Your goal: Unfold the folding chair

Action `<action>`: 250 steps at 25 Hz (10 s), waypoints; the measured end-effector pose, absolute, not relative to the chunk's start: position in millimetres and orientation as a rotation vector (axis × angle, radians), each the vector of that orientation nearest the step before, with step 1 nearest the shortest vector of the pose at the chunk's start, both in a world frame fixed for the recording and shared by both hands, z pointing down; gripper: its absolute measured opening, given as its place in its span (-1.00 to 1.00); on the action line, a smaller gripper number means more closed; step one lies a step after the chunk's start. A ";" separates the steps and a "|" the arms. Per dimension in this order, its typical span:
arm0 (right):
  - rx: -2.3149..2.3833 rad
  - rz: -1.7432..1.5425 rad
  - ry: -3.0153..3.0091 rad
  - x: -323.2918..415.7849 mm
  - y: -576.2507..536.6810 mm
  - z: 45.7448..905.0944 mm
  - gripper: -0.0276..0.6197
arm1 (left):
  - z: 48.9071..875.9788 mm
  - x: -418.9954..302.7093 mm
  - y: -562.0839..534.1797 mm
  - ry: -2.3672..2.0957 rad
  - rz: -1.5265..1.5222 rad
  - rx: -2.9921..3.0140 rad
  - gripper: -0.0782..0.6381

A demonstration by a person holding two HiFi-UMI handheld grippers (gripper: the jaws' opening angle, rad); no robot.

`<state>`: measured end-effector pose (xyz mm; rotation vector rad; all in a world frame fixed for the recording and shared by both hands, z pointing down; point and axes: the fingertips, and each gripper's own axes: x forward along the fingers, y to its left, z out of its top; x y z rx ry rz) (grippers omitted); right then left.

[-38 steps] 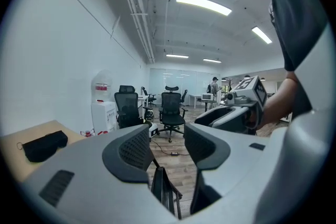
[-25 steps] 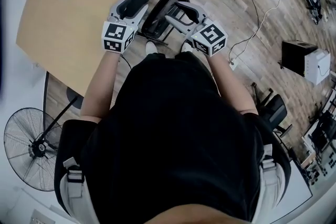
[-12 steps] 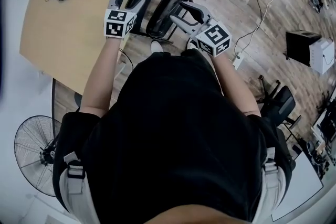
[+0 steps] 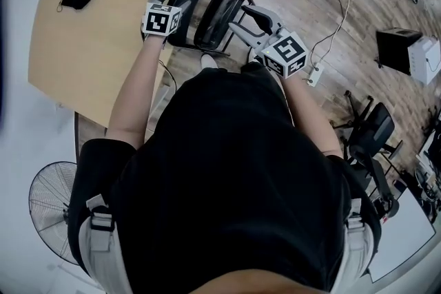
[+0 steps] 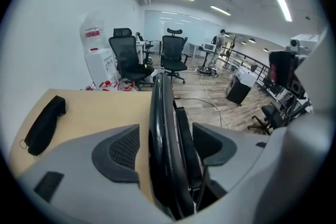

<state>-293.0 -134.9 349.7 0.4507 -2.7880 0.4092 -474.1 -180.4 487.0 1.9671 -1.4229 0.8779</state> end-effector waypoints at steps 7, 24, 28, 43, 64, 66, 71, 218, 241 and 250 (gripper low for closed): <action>0.516 0.440 -2.774 -291.0 -132.2 355.5 -0.26 | 515.8 -478.1 -189.9 -1.344 0.905 1.915 0.06; 0.590 0.492 -2.740 -297.5 -118.3 367.4 -0.26 | 527.8 -480.9 -187.4 -1.309 0.871 1.798 -0.46; 0.607 0.515 -2.728 -298.2 -114.3 374.6 -0.26 | 525.2 -474.7 -186.9 -1.303 0.872 1.786 -0.47; 0.895 0.692 -2.562 -278.2 -113.4 427.4 -0.26 | 514.0 -433.4 -177.5 -1.255 0.842 1.864 -0.52; 1.237 1.012 -2.263 -160.0 -190.4 536.1 -0.25 | 487.9 -297.5 -148.6 -1.253 0.867 1.863 -0.59; 1.258 1.035 -2.230 -157.0 -197.1 548.4 -0.24 | 486.8 -288.1 -148.3 -1.243 0.856 1.869 -0.60; 1.243 1.101 -2.153 -160.9 -203.9 588.2 -0.23 | 486.5 -268.8 -141.3 -1.216 0.864 1.872 -0.62; 0.922 2.012 -2.133 149.9 -157.9 911.3 -0.27 | 649.6 -263.3 -143.4 -1.051 1.034 1.721 -0.42; 0.700 2.148 -2.197 241.7 -145.0 999.7 -0.24 | 685.6 -181.6 -129.3 -1.069 1.088 1.700 -0.40; 0.670 2.188 -2.222 265.7 -136.8 1024.4 -0.23 | 697.5 -159.5 -123.9 -1.069 1.113 1.677 -0.40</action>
